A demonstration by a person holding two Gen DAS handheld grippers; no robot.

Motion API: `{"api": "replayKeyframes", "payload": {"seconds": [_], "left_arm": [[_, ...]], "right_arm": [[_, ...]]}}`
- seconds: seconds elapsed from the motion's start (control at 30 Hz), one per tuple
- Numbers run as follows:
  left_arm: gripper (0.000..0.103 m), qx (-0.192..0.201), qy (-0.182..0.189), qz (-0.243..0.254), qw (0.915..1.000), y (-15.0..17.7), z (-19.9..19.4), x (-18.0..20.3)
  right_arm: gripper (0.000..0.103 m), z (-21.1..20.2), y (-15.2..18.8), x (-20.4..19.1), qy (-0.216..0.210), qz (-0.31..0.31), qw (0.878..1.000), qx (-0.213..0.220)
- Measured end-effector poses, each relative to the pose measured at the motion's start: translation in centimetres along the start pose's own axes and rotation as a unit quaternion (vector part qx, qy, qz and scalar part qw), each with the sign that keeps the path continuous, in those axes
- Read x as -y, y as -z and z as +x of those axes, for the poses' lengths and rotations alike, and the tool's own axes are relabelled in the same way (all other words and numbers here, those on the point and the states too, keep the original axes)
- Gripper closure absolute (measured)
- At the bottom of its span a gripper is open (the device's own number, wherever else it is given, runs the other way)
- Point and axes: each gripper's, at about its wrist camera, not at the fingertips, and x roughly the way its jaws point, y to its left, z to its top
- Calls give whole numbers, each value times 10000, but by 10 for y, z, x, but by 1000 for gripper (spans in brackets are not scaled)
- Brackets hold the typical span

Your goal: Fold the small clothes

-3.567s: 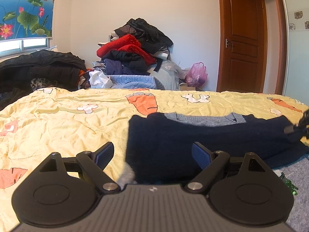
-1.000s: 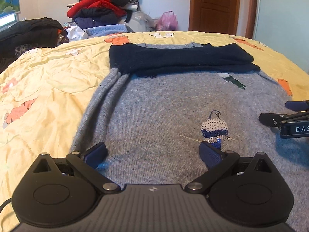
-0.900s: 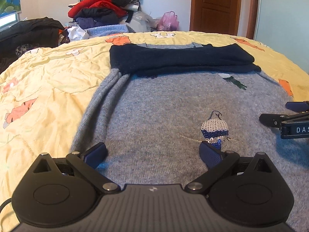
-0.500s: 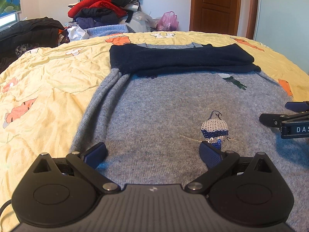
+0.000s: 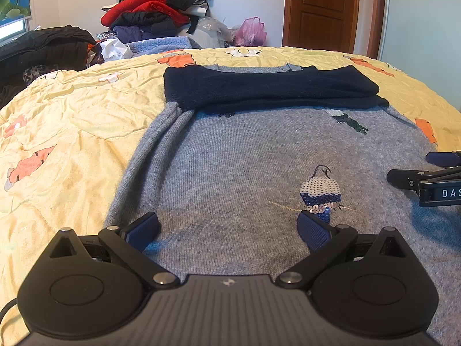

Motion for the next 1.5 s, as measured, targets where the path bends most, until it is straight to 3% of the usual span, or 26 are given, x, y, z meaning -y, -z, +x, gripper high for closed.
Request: {"api": "replayKeyframes", "payload": {"seconds": [0.47, 0.9, 1.5], "left_arm": [[0, -6, -5, -11, 10000, 0, -1, -1], [0, -263, -531, -509, 9969, 33, -44, 11], [0, -145, -554, -437, 9974, 44, -53, 16]], "right_arm": [[0, -47, 35, -4, 89, 91, 9999, -65], [0, -46, 35, -4, 66, 88, 9999, -49], [0, -69, 49, -14, 96, -41, 9998, -143]]}}
